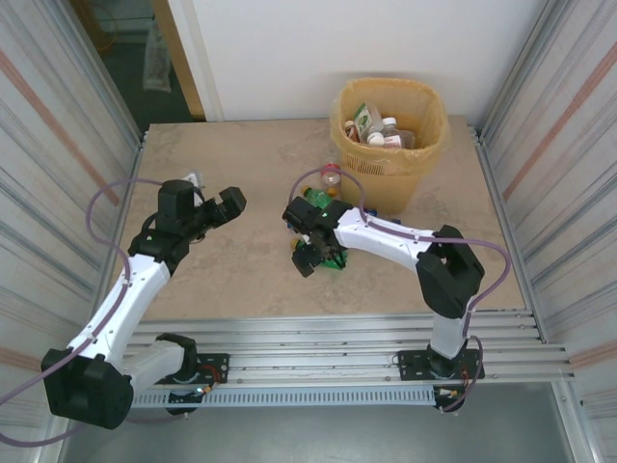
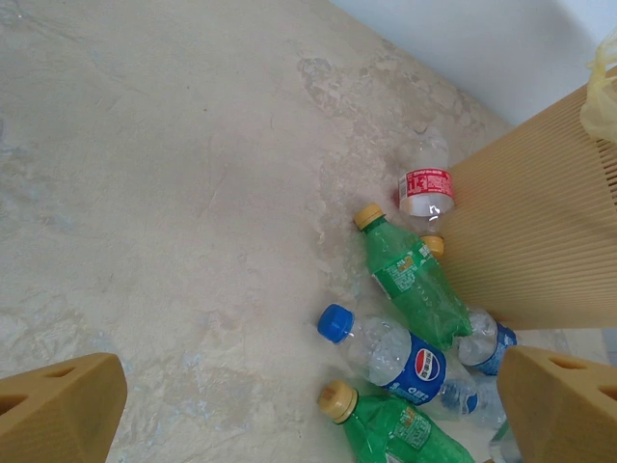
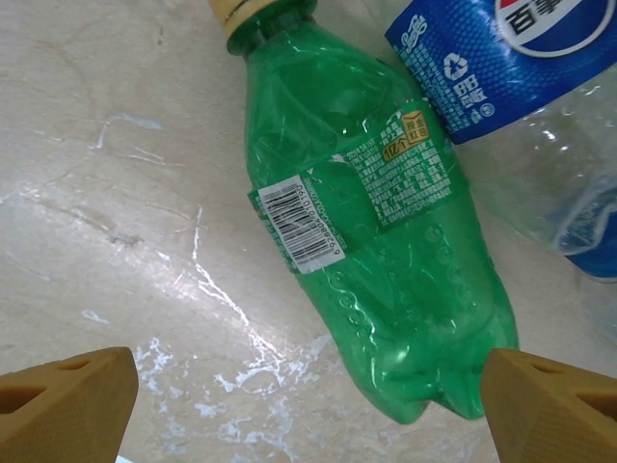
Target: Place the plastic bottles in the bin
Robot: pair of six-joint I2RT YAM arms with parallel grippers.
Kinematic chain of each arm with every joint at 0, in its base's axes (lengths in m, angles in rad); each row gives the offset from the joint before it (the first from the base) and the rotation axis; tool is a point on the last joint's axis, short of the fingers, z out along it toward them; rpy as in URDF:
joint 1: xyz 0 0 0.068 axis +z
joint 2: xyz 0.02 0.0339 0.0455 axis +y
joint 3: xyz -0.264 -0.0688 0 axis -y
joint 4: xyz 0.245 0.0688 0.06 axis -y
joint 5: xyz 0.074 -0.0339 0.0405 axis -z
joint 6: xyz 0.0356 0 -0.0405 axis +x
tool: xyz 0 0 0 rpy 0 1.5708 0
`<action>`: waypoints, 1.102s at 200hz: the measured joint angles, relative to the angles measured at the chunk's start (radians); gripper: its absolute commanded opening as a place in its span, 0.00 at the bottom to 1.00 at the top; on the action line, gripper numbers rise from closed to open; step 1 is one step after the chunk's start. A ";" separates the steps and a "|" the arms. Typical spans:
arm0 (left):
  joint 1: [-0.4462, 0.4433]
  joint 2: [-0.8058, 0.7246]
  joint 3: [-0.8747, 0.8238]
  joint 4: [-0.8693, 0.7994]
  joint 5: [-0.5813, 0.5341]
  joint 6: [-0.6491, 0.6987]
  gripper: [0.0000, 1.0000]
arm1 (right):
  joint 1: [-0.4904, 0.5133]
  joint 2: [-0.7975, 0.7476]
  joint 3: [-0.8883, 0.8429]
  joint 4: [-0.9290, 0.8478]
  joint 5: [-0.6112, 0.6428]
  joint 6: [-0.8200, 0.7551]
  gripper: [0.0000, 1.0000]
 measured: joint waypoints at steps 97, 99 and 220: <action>0.006 0.000 -0.007 0.001 0.001 0.000 0.99 | -0.045 0.046 -0.005 0.035 0.006 -0.004 0.87; 0.006 0.000 -0.007 0.001 0.001 0.000 0.99 | -0.045 0.048 -0.005 0.036 0.005 -0.005 0.87; 0.012 0.013 -0.007 0.008 0.013 -0.001 0.99 | -0.030 0.154 -0.005 0.064 -0.064 -0.042 0.82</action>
